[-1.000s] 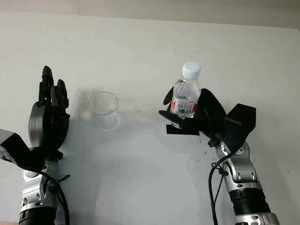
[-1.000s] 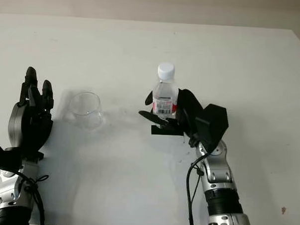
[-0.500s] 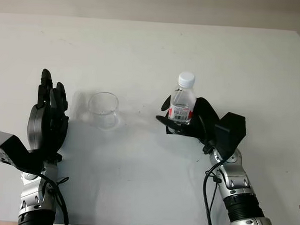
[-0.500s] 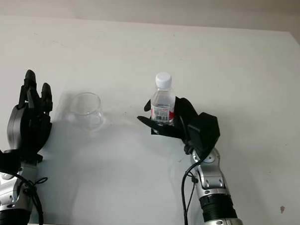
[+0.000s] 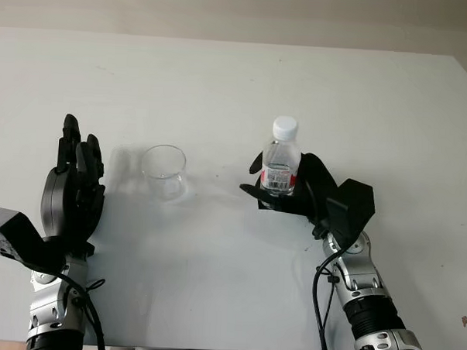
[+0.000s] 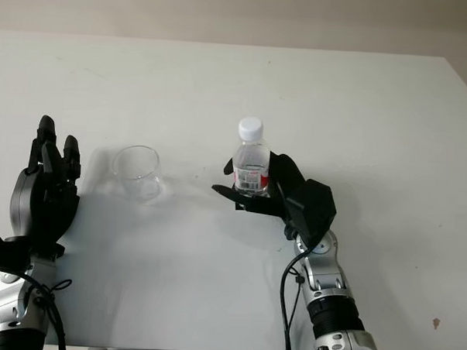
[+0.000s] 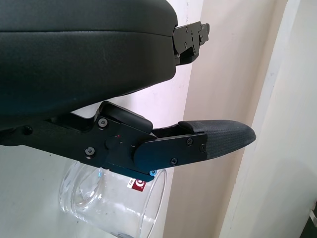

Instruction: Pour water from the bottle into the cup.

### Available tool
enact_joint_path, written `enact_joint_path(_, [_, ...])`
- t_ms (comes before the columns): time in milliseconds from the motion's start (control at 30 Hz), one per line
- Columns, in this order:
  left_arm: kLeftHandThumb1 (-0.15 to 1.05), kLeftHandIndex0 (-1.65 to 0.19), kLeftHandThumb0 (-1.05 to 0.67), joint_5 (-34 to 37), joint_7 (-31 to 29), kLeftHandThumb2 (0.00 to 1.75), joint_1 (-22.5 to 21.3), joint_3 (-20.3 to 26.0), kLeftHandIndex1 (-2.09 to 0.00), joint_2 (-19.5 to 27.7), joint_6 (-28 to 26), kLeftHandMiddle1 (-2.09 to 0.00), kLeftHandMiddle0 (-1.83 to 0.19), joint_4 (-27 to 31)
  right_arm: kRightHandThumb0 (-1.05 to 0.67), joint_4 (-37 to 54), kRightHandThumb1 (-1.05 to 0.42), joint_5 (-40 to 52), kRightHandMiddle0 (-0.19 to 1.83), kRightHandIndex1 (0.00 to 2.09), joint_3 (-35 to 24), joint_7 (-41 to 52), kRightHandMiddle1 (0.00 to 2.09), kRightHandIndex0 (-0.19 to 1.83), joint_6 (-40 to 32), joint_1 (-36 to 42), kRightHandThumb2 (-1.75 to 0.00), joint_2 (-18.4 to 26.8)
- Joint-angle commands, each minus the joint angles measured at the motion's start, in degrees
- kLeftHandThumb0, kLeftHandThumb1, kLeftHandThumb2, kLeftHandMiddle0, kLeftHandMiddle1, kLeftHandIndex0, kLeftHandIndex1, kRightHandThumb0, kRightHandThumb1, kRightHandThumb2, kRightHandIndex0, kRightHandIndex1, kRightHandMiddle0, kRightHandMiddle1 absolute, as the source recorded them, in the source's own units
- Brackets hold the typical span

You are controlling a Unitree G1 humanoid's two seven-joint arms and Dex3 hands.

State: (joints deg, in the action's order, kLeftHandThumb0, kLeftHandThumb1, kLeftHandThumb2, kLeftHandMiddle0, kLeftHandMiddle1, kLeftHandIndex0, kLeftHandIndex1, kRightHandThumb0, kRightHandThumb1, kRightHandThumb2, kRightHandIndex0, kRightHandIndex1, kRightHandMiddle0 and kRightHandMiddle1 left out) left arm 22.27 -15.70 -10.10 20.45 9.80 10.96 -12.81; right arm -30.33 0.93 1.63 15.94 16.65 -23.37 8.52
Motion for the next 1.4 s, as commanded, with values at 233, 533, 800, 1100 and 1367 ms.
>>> enact_joint_path(233, [1.05,0.18,-0.78,0.0,-0.2,0.55,0.9,0.2,-0.04,0.3,-0.2,-0.06,0.18,-0.9,-0.65,2.6,-0.98,0.1,-0.12,0.83,0.2,2.8,0.68,-0.16,-0.6,5.5,-0.05,1.4])
enact_joint_path(533, [1.05,0.19,-0.77,0.0,-0.3,0.56,0.6,0.4,-0.04,0.6,0.0,-0.05,0.18,-1.4,-0.73,4.0,-0.97,-0.1,-0.06,0.26,-0.4,3.4,0.26,-0.07,0.8,7.1,-0.05,2.8])
enact_joint_path(800, [1.05,0.19,-0.77,-0.1,-0.5,0.56,0.5,0.5,-0.04,0.8,0.3,-0.05,0.19,-1.7,-0.91,3.3,-0.96,0.8,-0.19,0.0,-0.8,5.8,0.0,-0.19,3.7,7.0,-0.05,4.0])
enact_joint_path(1100, [1.05,0.19,-0.77,-0.1,-0.6,0.57,0.1,0.6,-0.04,0.8,0.3,-0.05,0.19,-2.2,-0.9,4.1,-1.01,3.9,-0.19,0.0,-2.8,6.9,0.0,-0.19,6.9,7.6,-0.06,4.1])
enact_joint_path(1367, [1.05,0.19,-0.77,0.5,-0.6,0.56,-0.2,0.9,-0.03,0.7,0.7,-0.05,0.19,-2.1,-0.9,2.6,-1.02,6.2,-0.19,0.0,-3.7,7.9,0.0,-0.19,9.2,6.8,-0.06,2.7])
